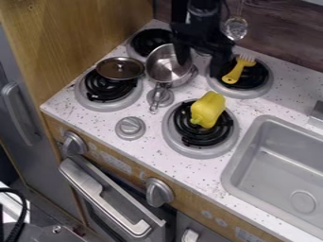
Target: Movió el objeto amarillo y lo puso entre los dos quemadores a la derecha
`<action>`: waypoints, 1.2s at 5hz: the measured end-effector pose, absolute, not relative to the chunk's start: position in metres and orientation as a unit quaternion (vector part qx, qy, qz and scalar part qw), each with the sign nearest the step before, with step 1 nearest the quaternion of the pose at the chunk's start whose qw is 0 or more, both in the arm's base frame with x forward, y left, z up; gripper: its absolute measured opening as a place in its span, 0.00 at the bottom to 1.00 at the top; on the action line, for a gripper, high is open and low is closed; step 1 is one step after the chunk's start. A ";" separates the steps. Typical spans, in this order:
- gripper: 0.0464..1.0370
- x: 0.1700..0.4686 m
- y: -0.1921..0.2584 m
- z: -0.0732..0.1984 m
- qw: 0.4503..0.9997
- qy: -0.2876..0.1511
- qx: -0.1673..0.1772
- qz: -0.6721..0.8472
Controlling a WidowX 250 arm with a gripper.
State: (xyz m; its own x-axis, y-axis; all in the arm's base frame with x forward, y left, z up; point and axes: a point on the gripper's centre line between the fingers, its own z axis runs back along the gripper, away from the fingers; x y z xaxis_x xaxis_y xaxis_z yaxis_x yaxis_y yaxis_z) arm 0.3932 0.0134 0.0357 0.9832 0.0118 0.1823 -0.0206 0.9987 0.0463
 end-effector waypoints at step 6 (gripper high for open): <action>0.96 0.362 -0.017 -0.048 1.000 0.002 0.014 -0.005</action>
